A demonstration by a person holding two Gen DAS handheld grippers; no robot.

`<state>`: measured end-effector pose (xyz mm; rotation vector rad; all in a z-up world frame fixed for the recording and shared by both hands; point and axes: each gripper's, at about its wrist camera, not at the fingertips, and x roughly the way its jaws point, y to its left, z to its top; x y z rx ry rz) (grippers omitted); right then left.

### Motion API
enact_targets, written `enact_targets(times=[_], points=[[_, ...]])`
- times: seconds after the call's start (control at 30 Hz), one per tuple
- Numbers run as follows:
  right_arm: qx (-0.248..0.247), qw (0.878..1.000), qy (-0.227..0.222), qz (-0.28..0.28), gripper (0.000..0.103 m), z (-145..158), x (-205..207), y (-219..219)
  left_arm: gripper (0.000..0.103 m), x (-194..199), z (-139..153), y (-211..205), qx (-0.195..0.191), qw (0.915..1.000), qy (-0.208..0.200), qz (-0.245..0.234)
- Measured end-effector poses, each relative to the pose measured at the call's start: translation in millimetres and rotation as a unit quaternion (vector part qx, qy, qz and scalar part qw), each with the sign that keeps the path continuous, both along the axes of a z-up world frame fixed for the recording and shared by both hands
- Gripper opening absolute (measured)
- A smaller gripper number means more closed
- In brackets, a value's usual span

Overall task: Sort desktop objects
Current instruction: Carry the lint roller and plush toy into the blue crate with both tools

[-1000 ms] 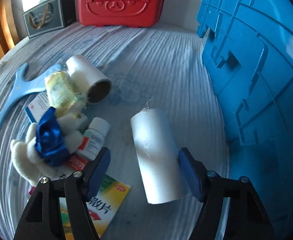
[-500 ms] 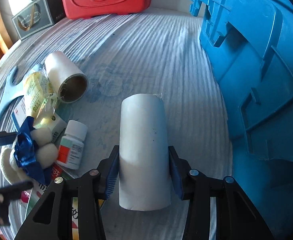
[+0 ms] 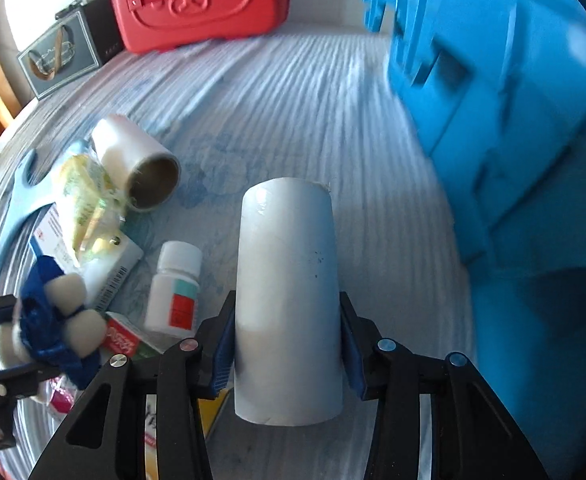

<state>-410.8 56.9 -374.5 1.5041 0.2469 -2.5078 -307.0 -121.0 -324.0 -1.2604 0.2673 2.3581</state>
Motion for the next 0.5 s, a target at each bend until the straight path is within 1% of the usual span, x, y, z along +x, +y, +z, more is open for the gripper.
enact_targets(times=[0.1, 0.23, 0.27, 0.3, 0.37, 0.5], points=[[0.000, 1.000, 0.031, 0.004, 0.044, 20.2, 14.7, -6.9, 0.036, 10.4, 21.3, -8.0, -0.006, 0.9994, 0.029, 0.017], [-0.013, 0.997, 0.070, 0.008, 0.044, 57.0, 40.2, -19.1, 0.036, 23.6, 58.9, -11.0, -0.015, 0.9963, 0.083, 0.018], [-0.020, 0.997, 0.079, 0.008, 0.044, 68.8, 48.0, -21.0, 0.036, 27.8, 71.5, -11.3, -0.014, 0.9951, 0.097, 0.018], [-0.029, 0.996, 0.087, 0.007, 0.044, 80.7, 55.4, -22.1, 0.036, 23.8, 82.2, -11.7, -0.013, 0.9937, 0.110, 0.017], [-0.046, 0.993, 0.106, 0.006, 0.044, 109.3, 72.5, -24.7, 0.036, 33.1, 110.9, -11.2, -0.008, 0.9905, 0.137, 0.012], [-0.078, 0.985, 0.152, -0.001, 0.044, 173.7, 107.8, -23.8, 0.036, 41.6, 170.8, -1.9, 0.003, 0.9809, 0.194, -0.008]])
